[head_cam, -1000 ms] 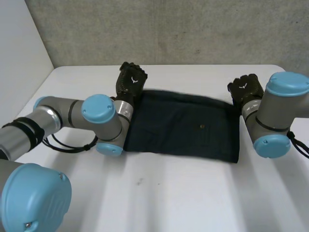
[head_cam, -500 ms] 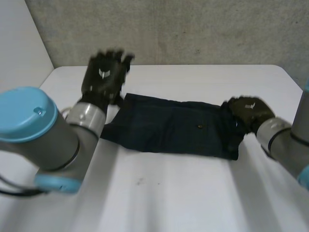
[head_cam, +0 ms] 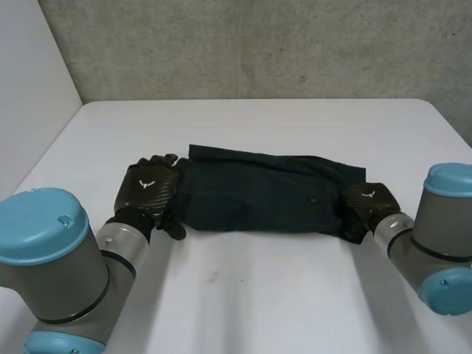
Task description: Fold the shorts.
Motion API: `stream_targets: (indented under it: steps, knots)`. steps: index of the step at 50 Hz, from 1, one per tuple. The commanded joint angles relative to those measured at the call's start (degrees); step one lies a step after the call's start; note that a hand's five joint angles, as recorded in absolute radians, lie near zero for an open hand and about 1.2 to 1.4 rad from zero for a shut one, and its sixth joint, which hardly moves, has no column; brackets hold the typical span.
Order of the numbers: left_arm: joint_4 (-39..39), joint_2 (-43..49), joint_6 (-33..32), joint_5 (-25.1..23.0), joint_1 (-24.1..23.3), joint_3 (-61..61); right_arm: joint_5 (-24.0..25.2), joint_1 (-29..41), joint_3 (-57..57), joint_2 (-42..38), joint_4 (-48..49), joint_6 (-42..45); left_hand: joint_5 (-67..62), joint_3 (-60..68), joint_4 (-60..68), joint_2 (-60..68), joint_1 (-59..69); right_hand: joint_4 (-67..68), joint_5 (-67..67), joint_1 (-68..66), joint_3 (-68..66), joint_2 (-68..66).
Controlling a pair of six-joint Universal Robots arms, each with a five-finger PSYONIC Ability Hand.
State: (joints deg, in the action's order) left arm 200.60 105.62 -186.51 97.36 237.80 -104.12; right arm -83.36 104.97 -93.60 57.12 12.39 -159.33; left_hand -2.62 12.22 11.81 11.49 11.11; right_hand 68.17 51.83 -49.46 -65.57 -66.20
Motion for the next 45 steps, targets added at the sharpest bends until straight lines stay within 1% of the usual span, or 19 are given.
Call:
stream_targets:
  steps: [1, 5, 9, 13, 16, 17, 19, 20, 27, 28, 29, 30, 33, 34, 36, 37, 40, 41, 45]
  knots:
    - [-0.21, -1.2, 0.01, 0.38, 0.12, -0.2, 0.48, -5.21, 0.25, 4.13, -4.9, 6.03, 2.24, -1.84, -1.43, -1.1, -0.72, 11.83, 18.17, -30.54, -14.43, -13.8]
    - [-0.21, -2.08, 0.01, 0.55, 0.21, -0.2, -0.14, -7.66, 1.74, 9.31, -11.4, 19.71, 2.24, -1.84, -1.43, -1.1, -0.72, 11.83, 18.17, -30.54, -14.43, -13.8]
    - [-0.21, -2.96, -0.08, 0.64, 0.21, -0.29, -1.27, -8.03, 4.9, 10.73, -13.44, 32.02, 2.24, -1.84, -1.43, -1.1, -0.72, 11.83, 18.17, -30.54, -14.43, -13.8]
    - [-0.13, -3.75, 0.01, 0.64, 0.12, -0.38, -3.74, -5.66, 10.26, 10.47, -13.61, 37.34, 2.24, -1.84, -1.43, -1.1, -0.72, 11.83, 18.17, -30.54, -14.43, -13.8]
    - [-0.13, -4.1, -0.08, 0.64, 0.21, -0.29, -3.31, 1.89, 14.31, 9.24, -13.18, 38.13, 2.24, -1.84, -1.43, -1.1, -0.72, 11.83, 18.17, -30.54, -14.43, -13.8]
    - [-0.13, -4.19, -0.08, 0.64, 0.21, -0.29, -2.08, 6.17, 16.15, 7.58, -12.83, 38.48, 2.24, -1.84, -1.43, -1.1, -0.72, 11.83, 18.17, -30.54, -14.43, -13.8]
    - [-0.04, -4.28, -0.08, 0.64, 0.3, -0.03, -0.06, 10.06, 17.48, 5.82, -12.39, 38.92, 2.24, -1.84, -1.43, -1.1, -0.72, 11.83, 18.17, -30.54, -14.43, -13.8]
    - [-0.04, -4.28, -0.08, 0.64, 0.39, 0.06, 2.56, 13.48, 18.0, 4.5, -11.95, 39.53, 2.24, -1.84, -1.43, -1.1, -0.72, 11.83, 18.17, -30.54, -14.43, -13.8]
    - [0.05, -4.28, -0.17, 0.56, 0.91, 2.87, 17.33, 21.85, 18.1, -1.12, -12.21, 42.61, 2.24, -1.84, -1.43, -1.1, -0.72, 11.83, 18.17, -30.54, -14.43, -13.8]
    - [0.22, -4.28, -0.25, 0.64, 0.91, 3.92, 18.22, 21.95, 18.27, -1.66, -12.38, 42.7, 1.91, -1.5, -1.09, -0.77, -0.39, 4.4, 10.73, -23.1, -7.0, -6.36]
    - [0.14, -4.28, -0.34, 0.64, 0.91, 4.36, 18.67, 21.95, 18.36, -2.01, -12.21, 42.61, 1.74, -1.33, -0.92, -0.6, -0.22, -9.17, -2.83, -9.54, 6.57, 7.2]
    - [0.22, -4.1, -0.6, 0.64, 0.83, 4.89, 18.67, 21.95, 18.62, -2.1, -12.04, 41.74, 1.74, -1.33, -0.92, -0.6, -0.22, -28.95, -22.62, 10.25, 26.35, 26.99]
    - [0.31, -3.4, -1.48, 0.47, 0.74, 7.79, 17.97, 22.04, 19.06, -1.4, -11.86, 38.76, 1.57, -1.16, -0.76, -0.43, -0.05, -47.78, -41.44, 29.07, 45.18, 45.81]
    - [0.4, -2.44, -1.92, 0.47, 0.65, 9.45, 17.36, 21.95, 19.59, -1.14, -11.86, 34.39, 1.57, -1.16, -0.76, -0.43, -0.05, -58.17, -51.83, 39.46, 55.57, 56.2]
    - [0.4, -1.21, -2.36, 0.47, 0.65, 11.21, 16.91, 21.16, 20.2, -0.78, -11.95, 27.88, 1.4, -1.0, -0.59, -0.26, 0.12, -58.17, -51.83, 39.46, 55.57, 56.2]
    - [0.31, -0.51, -2.63, 0.47, 0.56, 12.09, 16.3, 19.5, 21.08, 0.18, -11.95, 19.58, 1.4, -0.99, -0.59, -0.26, 0.12, -58.17, -51.83, 39.46, 55.57, 56.2]
    - [0.23, 2.66, -3.86, 0.38, -0.05, 16.75, 14.81, 16.51, 21.35, 3.69, -12.21, 6.36, 0.06, 0.35, 0.75, 1.08, 1.46, -58.17, -51.83, 39.46, 55.57, 56.2]
    - [-0.12, 4.93, -4.03, 0.29, -1.18, 19.54, 13.24, 14.93, 21.52, 6.4, -12.3, -2.65, -0.61, 1.02, 1.42, 1.75, 2.13, -58.17, -51.83, 39.46, 55.57, 56.2]
    - [-0.65, 10.9, -4.12, -0.06, -4.61, 25.61, 9.89, 11.5, 21.61, 8.01, -13.61, -15.91, -0.95, 1.36, 1.77, 2.09, 2.47, -58.17, -51.83, 39.46, 55.57, 56.2]
